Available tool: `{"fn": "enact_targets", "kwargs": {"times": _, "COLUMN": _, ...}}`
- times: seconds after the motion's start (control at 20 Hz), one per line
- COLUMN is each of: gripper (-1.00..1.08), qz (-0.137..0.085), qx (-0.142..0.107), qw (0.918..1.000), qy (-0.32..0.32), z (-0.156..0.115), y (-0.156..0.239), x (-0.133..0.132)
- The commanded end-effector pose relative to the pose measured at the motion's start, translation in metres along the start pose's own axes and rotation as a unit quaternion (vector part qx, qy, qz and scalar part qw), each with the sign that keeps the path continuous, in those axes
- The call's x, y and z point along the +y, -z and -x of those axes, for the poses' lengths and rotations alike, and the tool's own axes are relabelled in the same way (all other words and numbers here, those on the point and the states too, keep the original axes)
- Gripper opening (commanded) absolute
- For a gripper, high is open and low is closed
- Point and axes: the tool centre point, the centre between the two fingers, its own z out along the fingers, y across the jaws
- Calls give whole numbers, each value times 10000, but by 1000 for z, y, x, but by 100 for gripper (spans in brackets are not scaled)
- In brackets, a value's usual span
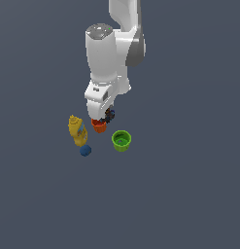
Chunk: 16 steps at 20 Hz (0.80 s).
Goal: Pick up a designated object from a clutter of objects.
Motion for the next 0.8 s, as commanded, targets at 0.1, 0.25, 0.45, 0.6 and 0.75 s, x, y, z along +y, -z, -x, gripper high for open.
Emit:
{"fn": "enact_targets", "kwargs": {"times": 0.1, "gripper": -100, "qz": -22, "qx": 1, "qw": 10000, "qy": -9, "z": -7, "y": 40, "x": -12}}
{"fn": "enact_targets", "kwargs": {"times": 0.25, "gripper": -100, "qz": -38, "qx": -1, "qw": 10000, "qy": -16, "z": -12, "y": 66, "x": -19}}
{"fn": "enact_targets", "kwargs": {"times": 0.45, "gripper": -100, "qz": -58, "qx": -7, "qw": 10000, "qy": -25, "z": -18, "y": 98, "x": -27}}
{"fn": "enact_targets", "kwargs": {"times": 0.6, "gripper": -100, "qz": -70, "qx": -12, "qw": 10000, "qy": -32, "z": -21, "y": 118, "x": -32}}
{"fn": "enact_targets", "kwargs": {"times": 0.75, "gripper": -100, "qz": -80, "qx": -17, "qw": 10000, "qy": -40, "z": -24, "y": 134, "x": -36}}
